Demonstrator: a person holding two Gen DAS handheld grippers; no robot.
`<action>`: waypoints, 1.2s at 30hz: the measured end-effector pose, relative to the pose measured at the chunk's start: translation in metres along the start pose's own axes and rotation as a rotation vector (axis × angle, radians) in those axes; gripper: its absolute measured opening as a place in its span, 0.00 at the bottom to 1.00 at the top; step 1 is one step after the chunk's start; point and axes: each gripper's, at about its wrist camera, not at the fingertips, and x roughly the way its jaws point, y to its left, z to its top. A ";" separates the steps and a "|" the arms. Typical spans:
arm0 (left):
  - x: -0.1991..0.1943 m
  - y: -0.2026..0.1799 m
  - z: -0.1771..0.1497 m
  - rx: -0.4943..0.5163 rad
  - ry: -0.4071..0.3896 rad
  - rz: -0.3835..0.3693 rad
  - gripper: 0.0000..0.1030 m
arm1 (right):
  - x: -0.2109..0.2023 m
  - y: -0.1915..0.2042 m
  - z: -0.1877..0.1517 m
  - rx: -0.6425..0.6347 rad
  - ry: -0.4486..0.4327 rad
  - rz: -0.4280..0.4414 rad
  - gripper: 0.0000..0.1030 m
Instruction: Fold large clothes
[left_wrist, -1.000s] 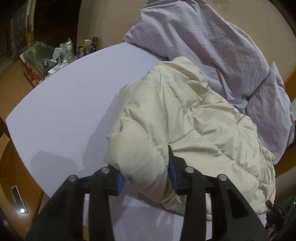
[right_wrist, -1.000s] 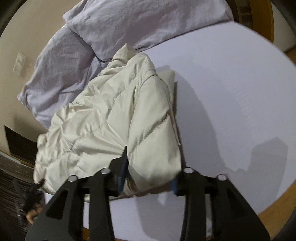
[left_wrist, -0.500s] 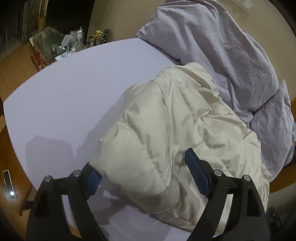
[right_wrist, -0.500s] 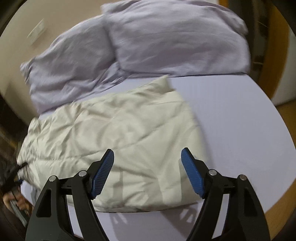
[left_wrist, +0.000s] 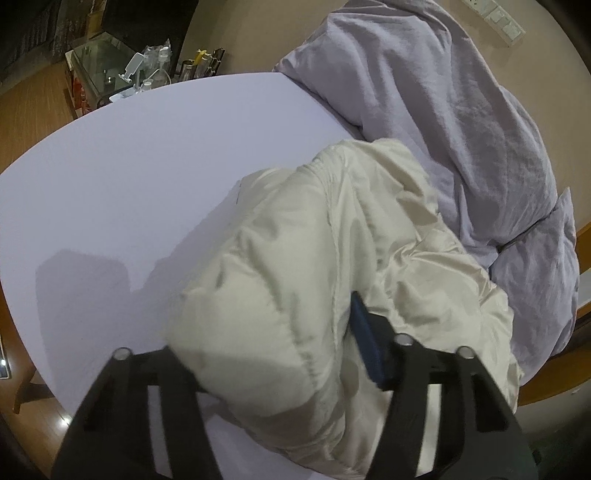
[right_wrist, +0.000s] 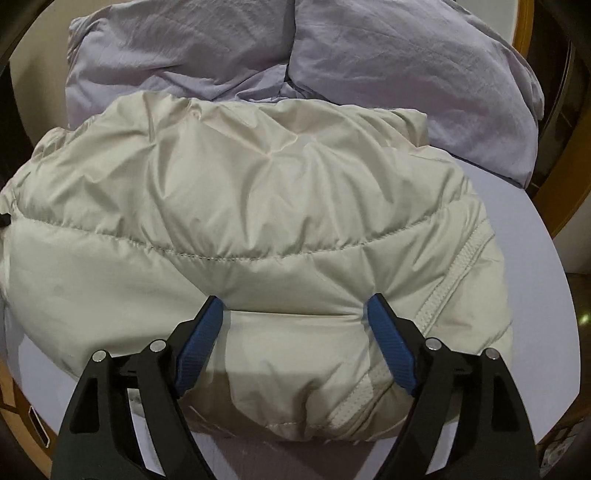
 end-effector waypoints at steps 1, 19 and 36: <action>-0.002 0.000 0.001 -0.004 -0.002 -0.009 0.46 | 0.001 -0.001 0.001 0.000 0.001 0.001 0.81; -0.085 -0.111 0.001 0.182 -0.116 -0.354 0.27 | 0.004 -0.005 0.001 -0.014 0.008 0.025 0.82; -0.108 -0.293 -0.097 0.586 -0.003 -0.594 0.26 | -0.022 -0.042 -0.007 0.083 -0.025 0.083 0.81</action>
